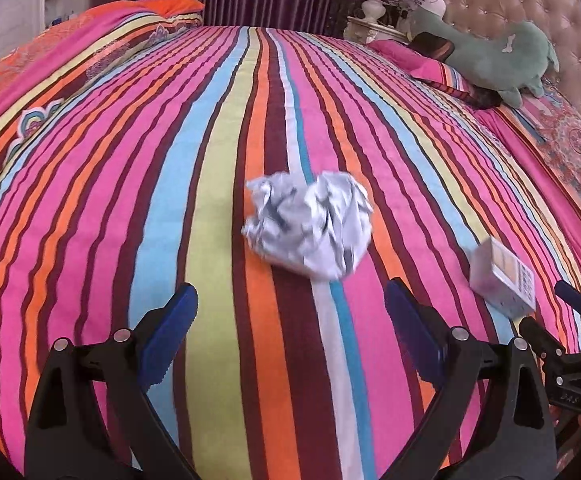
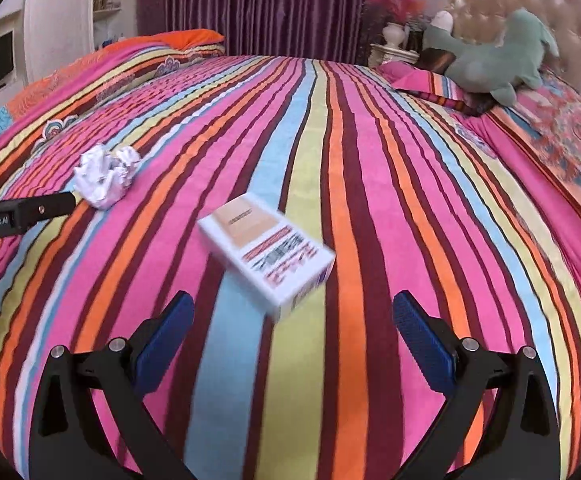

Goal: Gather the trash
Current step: 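Grasp crumpled paper ball with left tool while right tool grasps white cosmetic box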

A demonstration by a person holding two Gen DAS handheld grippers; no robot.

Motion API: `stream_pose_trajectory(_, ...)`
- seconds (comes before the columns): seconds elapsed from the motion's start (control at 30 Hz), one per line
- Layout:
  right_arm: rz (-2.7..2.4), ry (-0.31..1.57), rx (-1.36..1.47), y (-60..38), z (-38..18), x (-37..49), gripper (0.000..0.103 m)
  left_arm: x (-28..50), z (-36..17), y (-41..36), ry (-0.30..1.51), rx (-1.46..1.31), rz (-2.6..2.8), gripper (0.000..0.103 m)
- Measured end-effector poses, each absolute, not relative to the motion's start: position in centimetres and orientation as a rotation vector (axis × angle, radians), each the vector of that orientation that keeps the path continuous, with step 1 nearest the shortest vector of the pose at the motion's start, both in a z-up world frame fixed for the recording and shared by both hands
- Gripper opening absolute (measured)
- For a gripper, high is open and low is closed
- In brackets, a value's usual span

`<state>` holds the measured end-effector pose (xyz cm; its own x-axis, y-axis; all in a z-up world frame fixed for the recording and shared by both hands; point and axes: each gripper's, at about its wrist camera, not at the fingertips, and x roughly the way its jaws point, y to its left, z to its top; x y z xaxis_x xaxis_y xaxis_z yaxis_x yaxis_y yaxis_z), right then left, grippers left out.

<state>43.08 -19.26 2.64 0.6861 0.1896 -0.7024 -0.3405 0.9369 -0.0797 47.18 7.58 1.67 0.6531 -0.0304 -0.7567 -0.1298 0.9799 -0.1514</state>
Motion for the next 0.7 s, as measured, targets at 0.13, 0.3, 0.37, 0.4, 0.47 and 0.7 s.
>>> stream_pose_trajectory(0.13, 0.321, 0.772, -0.241, -18.8, 2.2, 44.5, 0.095, 49.0, 1.5, 7.2, 0.863, -0.174, 0.044, 0.092)
stream_pose_trajectory(0.3, 0.335, 0.788, -0.277, -17.8, 1.6, 46.2, 0.095, 50.7, 1.1, 7.1, 0.875, -0.167, 0.044, 0.092)
stream_pose_trajectory(0.37, 0.342, 0.801, -0.271, -17.4, 1.3, 47.0, 0.095, 51.4, 0.9, 7.0, 0.879, -0.157, 0.052, 0.092)
stream_pose_trajectory(0.4, 0.345, 0.804, -0.268, -17.3, 1.2, 47.2, 0.095, 51.7, 0.8, 7.0, 0.880, -0.149, 0.056, 0.092)
stream_pose_trajectory(0.47, 0.345, 0.813, -0.264, -17.0, 1.1, 47.8, 0.095, 52.5, 0.6, 6.9, 0.886, -0.135, 0.068, 0.092)
stream_pose_trajectory(0.7, 0.323, 0.863, -0.162, -17.1, 0.7, 49.3, 0.094, 54.0, 0.0, 6.4, 0.910, -0.105, 0.108, 0.092)
